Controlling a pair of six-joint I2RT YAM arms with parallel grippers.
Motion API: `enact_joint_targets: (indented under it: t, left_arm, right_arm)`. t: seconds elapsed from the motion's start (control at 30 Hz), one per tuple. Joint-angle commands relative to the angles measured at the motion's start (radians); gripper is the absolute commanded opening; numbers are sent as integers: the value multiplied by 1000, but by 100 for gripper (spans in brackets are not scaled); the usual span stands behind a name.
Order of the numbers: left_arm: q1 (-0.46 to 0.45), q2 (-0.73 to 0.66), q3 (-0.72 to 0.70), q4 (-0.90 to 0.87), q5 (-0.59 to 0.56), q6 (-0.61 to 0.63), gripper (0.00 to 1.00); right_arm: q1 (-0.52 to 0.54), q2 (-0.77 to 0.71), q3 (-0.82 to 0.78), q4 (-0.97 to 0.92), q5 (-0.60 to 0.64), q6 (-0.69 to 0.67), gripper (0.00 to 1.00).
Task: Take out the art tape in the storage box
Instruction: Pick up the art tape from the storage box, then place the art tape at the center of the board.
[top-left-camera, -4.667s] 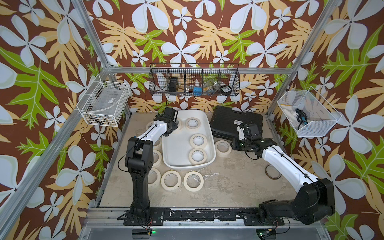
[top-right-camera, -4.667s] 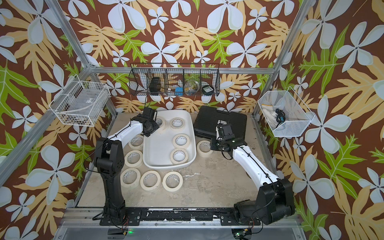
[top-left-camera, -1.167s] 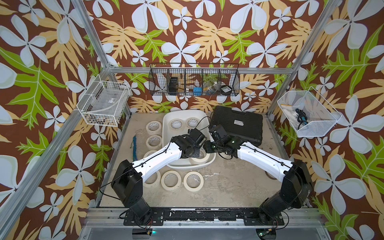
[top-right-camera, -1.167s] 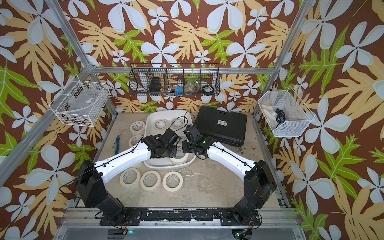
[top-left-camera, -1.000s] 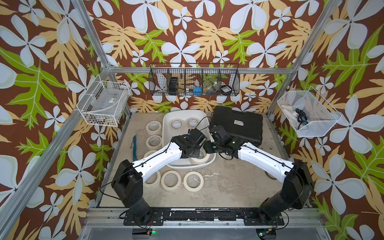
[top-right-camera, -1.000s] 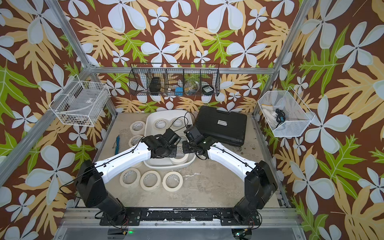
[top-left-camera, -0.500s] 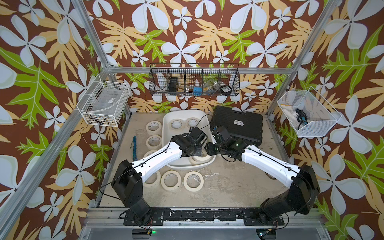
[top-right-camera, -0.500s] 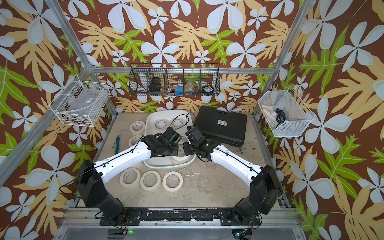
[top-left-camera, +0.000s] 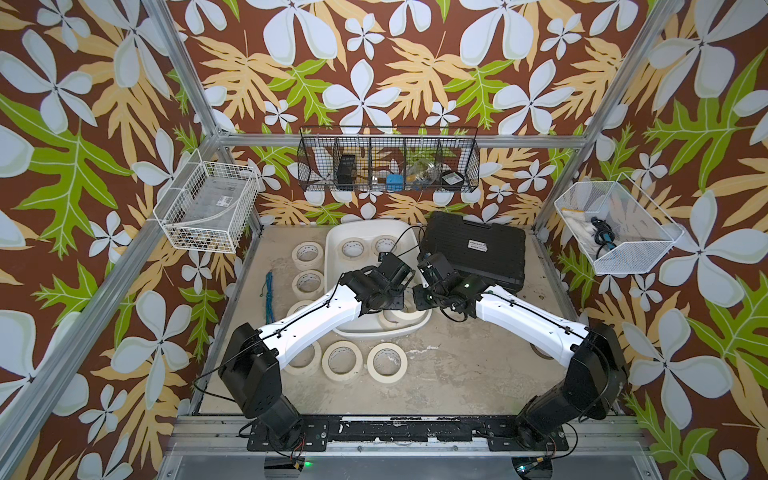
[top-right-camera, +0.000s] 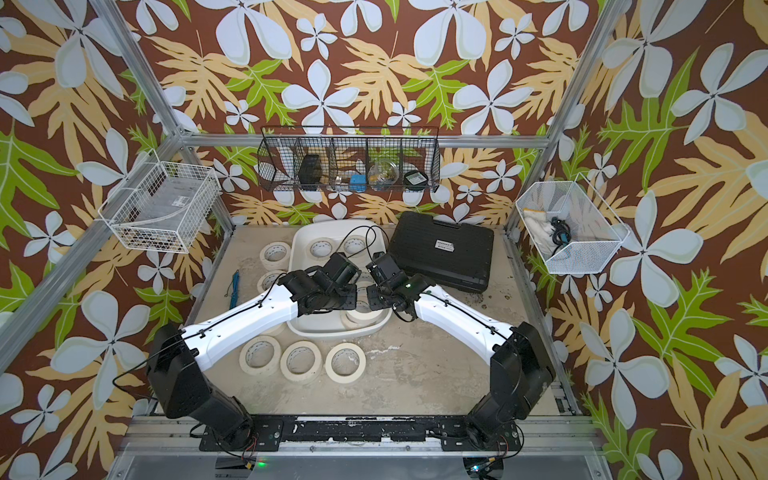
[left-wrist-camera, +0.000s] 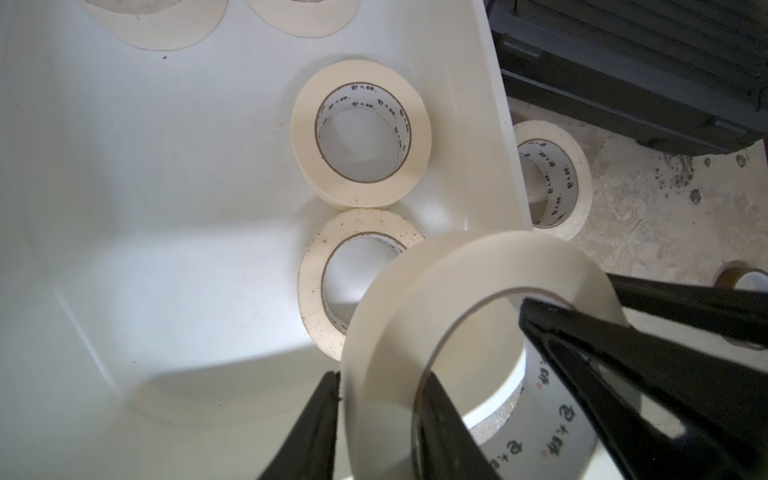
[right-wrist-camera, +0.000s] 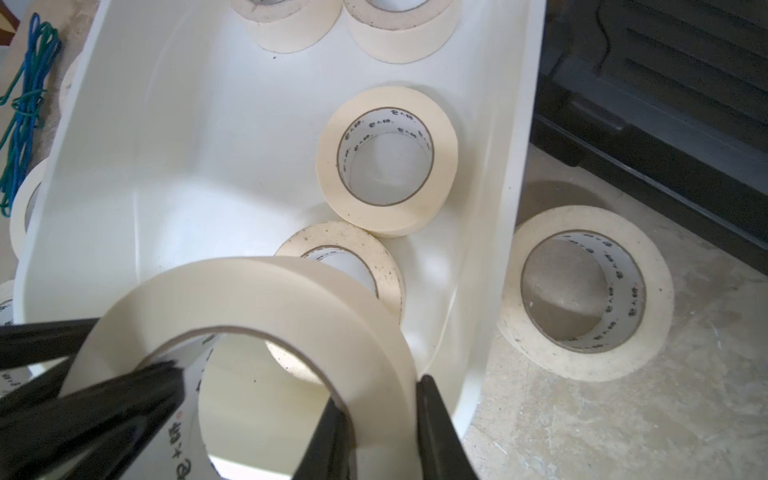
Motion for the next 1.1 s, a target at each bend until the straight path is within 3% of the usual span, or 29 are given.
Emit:
enact_joint_targets:
  t: [0.0, 0.13, 0.47, 0.77, 1.07]
  left_arm:
    - [1, -31, -16, 37, 2, -18, 48]
    - [5, -87, -44, 68, -24, -35, 60]
    - [103, -271, -197, 177, -1, -57, 63]
    - [115, -269, -212, 174, -2, -53, 63]
    - [115, -253, -216, 171, 0, -57, 63]
  right_arm:
    - [0, -22, 9, -14, 53, -6, 13]
    - [-17, -48, 8, -47, 96, -21, 11]
    - [-264, -202, -138, -27, 44, -50, 10]
    - [-509, -214, -273, 51, -36, -59, 8]
    - [-633, -160, -344, 150, -62, -64, 8]
